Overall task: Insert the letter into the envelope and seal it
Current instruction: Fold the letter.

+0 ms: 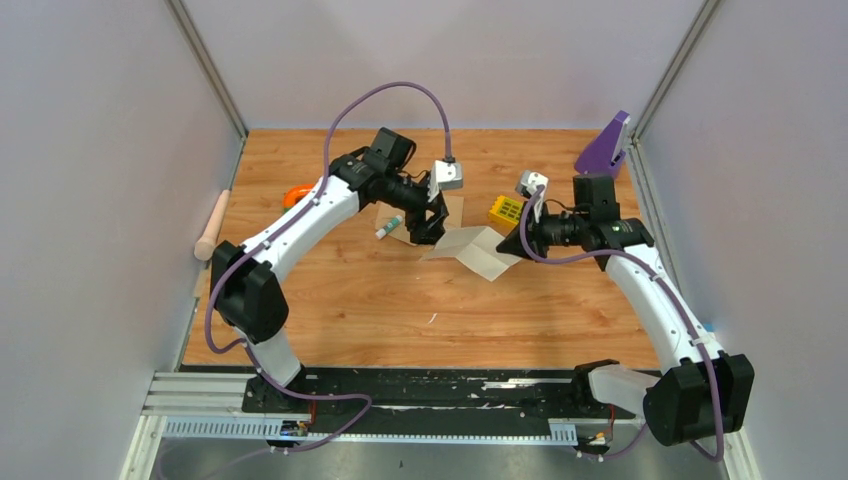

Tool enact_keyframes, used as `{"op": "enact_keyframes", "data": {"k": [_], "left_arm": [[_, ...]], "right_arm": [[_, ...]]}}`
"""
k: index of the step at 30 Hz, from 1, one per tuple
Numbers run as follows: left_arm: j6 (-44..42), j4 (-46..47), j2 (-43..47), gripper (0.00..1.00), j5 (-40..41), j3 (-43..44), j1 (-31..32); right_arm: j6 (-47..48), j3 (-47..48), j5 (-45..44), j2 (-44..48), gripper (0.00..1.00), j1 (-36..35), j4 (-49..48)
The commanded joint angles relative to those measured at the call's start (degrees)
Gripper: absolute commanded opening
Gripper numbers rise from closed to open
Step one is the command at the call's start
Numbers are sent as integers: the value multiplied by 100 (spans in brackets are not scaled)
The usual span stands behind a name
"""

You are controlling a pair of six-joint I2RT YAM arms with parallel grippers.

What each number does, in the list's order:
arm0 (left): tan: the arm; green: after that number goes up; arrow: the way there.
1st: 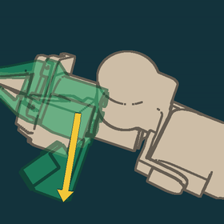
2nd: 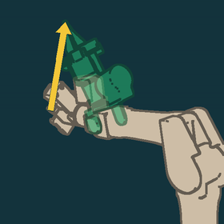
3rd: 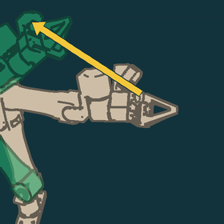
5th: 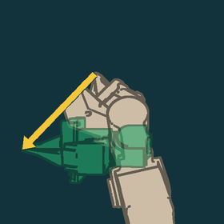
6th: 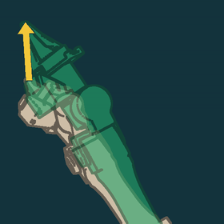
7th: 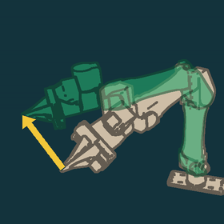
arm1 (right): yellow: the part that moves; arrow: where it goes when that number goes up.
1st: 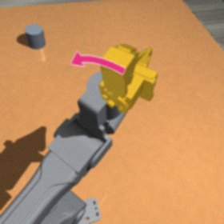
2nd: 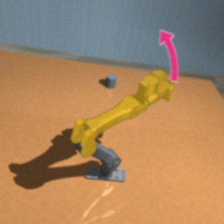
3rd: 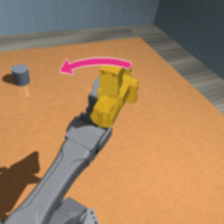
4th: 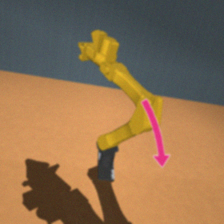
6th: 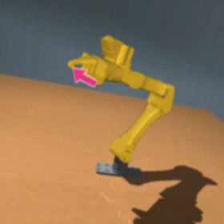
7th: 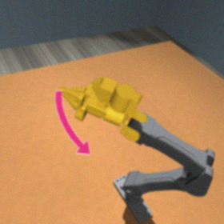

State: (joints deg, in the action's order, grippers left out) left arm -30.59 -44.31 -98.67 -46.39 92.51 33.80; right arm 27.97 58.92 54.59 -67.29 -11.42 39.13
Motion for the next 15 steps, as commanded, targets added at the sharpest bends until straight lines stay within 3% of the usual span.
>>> {"op": "enact_keyframes", "data": {"k": [1, 15], "left_arm": [[-185, -126, 236, 85, -308, 104, 105], [-159, -117, -23, 87, -261, 101, 513]], "right_arm": [[-311, 138, 222, 97, 0, 35, -402], [-802, 129, 533, 98, 0, 103, -720]]}}
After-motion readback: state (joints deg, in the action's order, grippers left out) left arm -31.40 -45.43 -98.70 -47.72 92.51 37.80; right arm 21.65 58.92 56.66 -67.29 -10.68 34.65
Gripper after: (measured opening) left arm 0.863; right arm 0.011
